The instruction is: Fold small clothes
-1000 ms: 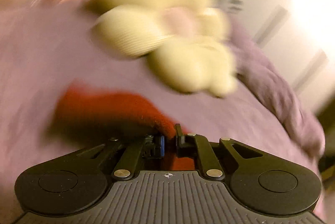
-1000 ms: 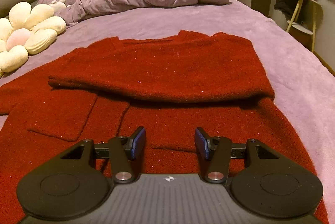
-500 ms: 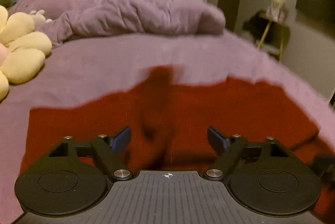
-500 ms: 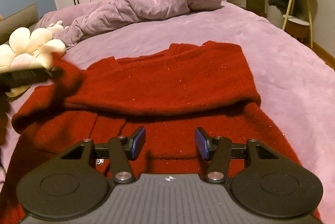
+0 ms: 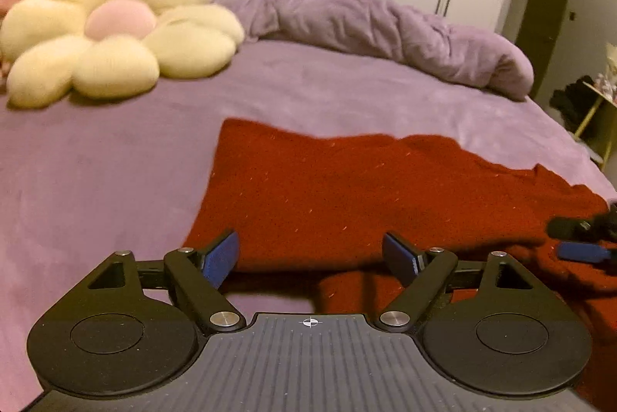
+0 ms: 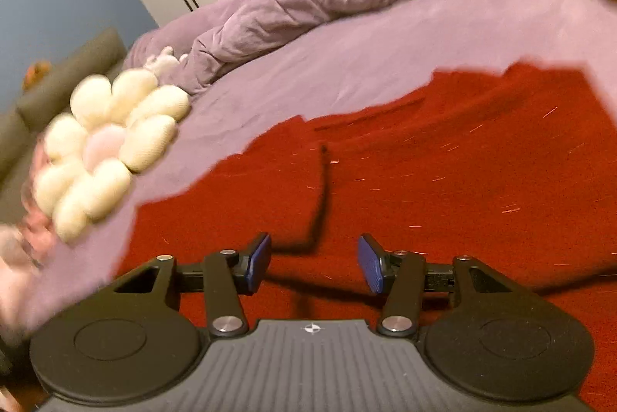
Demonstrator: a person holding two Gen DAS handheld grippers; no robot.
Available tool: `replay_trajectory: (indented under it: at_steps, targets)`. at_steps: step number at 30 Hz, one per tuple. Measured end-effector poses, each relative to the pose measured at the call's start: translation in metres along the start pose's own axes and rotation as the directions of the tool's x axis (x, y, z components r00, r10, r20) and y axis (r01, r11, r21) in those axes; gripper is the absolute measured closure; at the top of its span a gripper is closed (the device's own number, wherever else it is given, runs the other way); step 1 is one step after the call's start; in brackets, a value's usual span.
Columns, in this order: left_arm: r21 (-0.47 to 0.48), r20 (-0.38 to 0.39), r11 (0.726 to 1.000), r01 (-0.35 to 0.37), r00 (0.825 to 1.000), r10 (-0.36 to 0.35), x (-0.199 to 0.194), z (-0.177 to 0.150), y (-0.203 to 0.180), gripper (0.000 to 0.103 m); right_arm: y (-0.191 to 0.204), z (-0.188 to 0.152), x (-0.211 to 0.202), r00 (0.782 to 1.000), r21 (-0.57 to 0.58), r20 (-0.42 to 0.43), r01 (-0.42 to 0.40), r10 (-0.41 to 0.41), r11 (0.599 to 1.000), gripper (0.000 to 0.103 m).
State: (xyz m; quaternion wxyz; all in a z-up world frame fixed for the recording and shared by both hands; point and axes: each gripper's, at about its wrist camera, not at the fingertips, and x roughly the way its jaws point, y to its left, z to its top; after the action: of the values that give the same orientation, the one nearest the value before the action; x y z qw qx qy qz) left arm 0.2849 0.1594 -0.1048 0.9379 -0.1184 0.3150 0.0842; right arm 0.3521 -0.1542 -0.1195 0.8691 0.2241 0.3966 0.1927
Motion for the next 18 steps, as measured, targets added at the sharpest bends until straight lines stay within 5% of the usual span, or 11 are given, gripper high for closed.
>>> replay_trajectory:
  at_steps: [7, 12, 18]
  targets:
    - [0.014, -0.003, 1.0, -0.003, 1.0, 0.003, -0.002, -0.007, -0.001, 0.018, 0.001, 0.006, 0.036, 1.0, 0.077, -0.015, 0.005, -0.003, 0.997, 0.087]
    - [0.031, -0.006, 1.0, 0.0, 1.0, 0.0, -0.008, -0.007, -0.007, 0.018, 0.02, 0.012, 0.004, 0.991, -0.085, 0.122, 0.068, -0.058, 0.994, 0.09]
    - [0.121, 0.0, 0.992, -0.039, 0.999, 0.04, -0.005, -0.008, -0.025, 0.02, 0.009, 0.016, -0.044, 0.949, -0.132, 0.275, 0.194, -0.152, 0.972, 0.09]
